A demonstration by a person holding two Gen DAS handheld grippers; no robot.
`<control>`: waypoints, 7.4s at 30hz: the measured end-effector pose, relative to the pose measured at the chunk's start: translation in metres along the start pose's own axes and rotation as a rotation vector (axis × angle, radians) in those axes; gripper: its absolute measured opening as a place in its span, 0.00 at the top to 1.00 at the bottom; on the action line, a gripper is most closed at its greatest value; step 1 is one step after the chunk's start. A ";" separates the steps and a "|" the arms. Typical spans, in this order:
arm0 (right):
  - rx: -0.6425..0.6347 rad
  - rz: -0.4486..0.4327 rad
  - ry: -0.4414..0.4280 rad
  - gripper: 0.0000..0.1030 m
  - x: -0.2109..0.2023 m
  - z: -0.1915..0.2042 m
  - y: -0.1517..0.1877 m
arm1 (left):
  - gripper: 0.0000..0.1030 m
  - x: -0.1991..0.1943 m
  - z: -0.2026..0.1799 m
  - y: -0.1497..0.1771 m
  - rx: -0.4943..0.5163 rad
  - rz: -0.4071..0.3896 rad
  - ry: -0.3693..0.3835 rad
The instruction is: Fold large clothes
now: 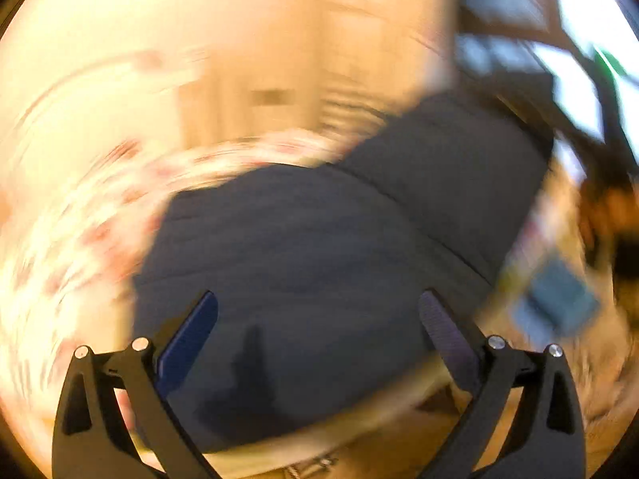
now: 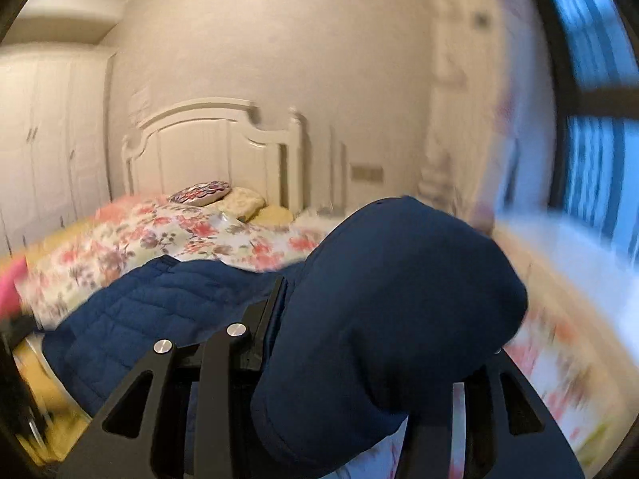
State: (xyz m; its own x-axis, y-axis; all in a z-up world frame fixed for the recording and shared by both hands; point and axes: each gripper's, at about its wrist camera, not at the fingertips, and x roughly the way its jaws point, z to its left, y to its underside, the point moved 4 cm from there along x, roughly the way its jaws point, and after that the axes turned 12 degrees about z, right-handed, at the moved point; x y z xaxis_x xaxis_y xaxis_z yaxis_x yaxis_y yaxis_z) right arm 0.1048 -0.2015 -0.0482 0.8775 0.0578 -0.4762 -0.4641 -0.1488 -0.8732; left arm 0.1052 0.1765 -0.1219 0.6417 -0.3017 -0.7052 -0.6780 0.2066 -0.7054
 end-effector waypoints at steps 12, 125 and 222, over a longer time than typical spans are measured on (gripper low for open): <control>-1.104 -0.009 0.005 0.57 0.053 0.316 0.055 | 0.06 -0.070 0.198 0.038 -0.498 -0.095 -0.193; -0.546 0.659 -0.399 0.71 0.254 0.232 -0.096 | 0.02 0.101 0.093 -0.082 -0.181 0.235 -0.234; -0.401 0.224 -0.415 0.34 0.044 0.163 -0.019 | 0.02 0.023 0.094 0.027 -0.405 0.164 -0.180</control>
State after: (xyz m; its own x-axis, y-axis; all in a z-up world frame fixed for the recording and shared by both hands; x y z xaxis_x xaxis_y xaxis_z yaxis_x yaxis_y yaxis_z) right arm 0.1320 -0.0353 -0.0695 0.6060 0.3495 -0.7146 -0.4794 -0.5564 -0.6787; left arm 0.1348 0.2625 -0.1640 0.5426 -0.1215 -0.8312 -0.8376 -0.1529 -0.5244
